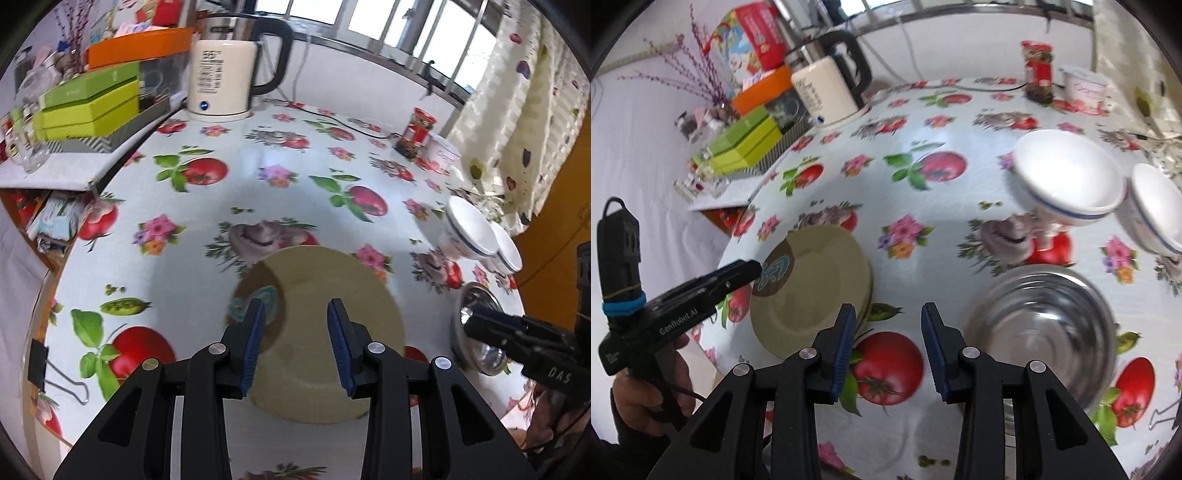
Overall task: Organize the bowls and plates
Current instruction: 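Open both grippers and move them toward the stainless steel bowl, then move both grippers past the steel bowl to a white blue-rimmed bowl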
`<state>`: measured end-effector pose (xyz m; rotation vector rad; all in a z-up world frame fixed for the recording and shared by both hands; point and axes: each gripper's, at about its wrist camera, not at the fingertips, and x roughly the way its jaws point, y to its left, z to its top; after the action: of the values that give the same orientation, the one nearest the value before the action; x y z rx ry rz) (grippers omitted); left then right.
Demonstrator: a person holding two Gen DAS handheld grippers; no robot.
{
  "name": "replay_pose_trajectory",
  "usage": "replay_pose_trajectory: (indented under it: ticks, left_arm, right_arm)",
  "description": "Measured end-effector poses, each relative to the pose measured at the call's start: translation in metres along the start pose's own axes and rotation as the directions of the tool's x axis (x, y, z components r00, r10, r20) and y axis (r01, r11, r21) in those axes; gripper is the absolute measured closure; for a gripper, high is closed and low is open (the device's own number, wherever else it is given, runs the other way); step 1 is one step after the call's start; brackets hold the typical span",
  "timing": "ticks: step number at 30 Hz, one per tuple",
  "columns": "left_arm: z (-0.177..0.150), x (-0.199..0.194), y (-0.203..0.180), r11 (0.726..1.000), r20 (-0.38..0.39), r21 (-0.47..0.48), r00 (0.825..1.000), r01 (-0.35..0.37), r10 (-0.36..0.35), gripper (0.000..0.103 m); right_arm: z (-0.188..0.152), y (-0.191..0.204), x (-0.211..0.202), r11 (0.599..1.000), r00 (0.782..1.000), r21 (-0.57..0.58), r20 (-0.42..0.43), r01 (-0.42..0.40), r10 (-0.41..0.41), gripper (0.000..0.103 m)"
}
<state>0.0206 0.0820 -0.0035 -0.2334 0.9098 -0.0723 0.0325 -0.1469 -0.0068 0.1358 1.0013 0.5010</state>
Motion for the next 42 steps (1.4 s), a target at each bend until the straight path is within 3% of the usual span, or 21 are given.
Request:
replay_pose_trajectory:
  ticks: [11, 26, 42]
  left_arm:
    - [-0.002, 0.008, -0.044, 0.995, -0.033, 0.075, 0.998, 0.06, -0.057, 0.065]
    - [-0.002, 0.03, -0.087, 0.979, -0.079, 0.153, 0.989, 0.134, -0.123, 0.064]
    - [0.012, 0.034, -0.13, 0.959, -0.059, 0.255, 0.992, 0.123, -0.111, 0.064]
  right_arm:
    - [-0.012, -0.044, -0.031, 0.997, 0.998, 0.082, 0.062, 0.005, -0.01, 0.065]
    - [-0.031, -0.079, -0.044, 0.986, 0.996, 0.157, 0.063, 0.054, -0.065, 0.062]
    - [-0.016, -0.092, -0.043, 0.984, 0.996, 0.174, 0.069, 0.044, -0.057, 0.062]
